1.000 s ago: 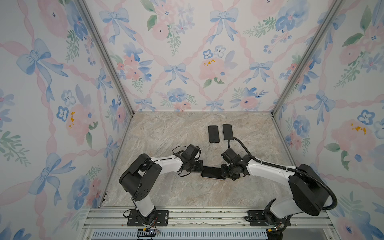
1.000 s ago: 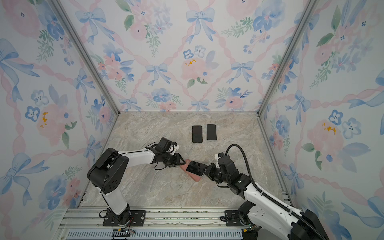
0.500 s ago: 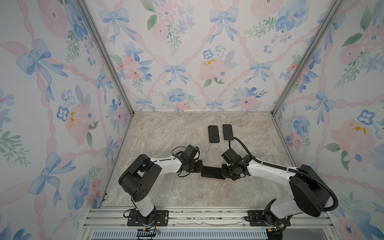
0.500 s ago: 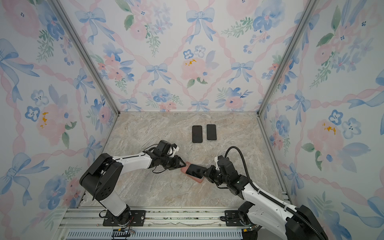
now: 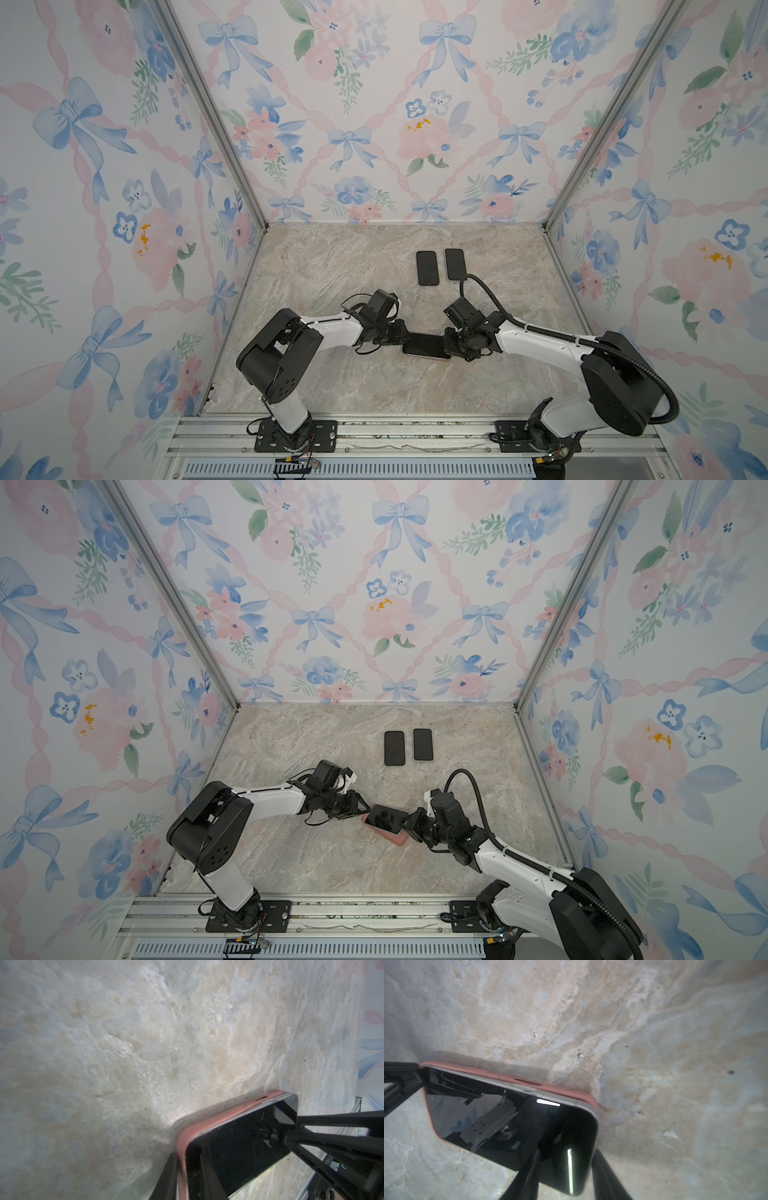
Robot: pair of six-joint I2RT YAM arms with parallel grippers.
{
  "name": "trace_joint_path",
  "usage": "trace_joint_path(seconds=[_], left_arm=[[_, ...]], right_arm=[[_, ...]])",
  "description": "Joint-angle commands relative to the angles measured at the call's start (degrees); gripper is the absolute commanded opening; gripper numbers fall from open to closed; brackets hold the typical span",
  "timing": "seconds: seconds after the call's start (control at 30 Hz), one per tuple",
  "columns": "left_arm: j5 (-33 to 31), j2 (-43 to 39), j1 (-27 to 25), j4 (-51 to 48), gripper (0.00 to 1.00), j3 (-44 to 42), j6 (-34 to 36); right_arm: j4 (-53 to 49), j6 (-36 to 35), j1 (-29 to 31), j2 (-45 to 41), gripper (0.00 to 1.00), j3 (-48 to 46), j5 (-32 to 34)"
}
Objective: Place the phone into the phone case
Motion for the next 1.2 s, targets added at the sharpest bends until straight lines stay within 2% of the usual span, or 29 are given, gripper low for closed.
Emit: trace_joint_path(seconds=[0.0,0.37,0.5,0.73,0.83,1.17], left_arm=[[1.77,-0.93,0.40,1.03,0.44,-1.60,0.64],[2.89,-4.02,-1.21,5.08,0.44,-5.14,-2.74],[2.81,-6.41,-1.93,7.20,0.44,-9.31,-4.61],[2.81,-10.17,-3.62,12.53,0.43,-13.71,-9.10],[2.29,-10.95,-3.85,12.69,0.43,-14.10,-9.17],[1.50,-12.40,-3.87,13.49,0.43,-15.51,-9.92]], right_arm=[[1.08,0.36,-0.31,3.64,0.00,-1.05,-1.09],[4.07,-1.75,-0.60,12.78,0.00,1.70,-3.37],[5.57,-2.66,-1.18,16.94,0.00,2.66,-5.22],[3.00,-6.28,-1.45,22.30,0.00,5.88,-6.46],[1.61,-7.60,-1.36,24.08,0.04,7.55,-6.81],[-5.85,-11.84,-1.19,26.01,0.29,11.87,-5.77]])
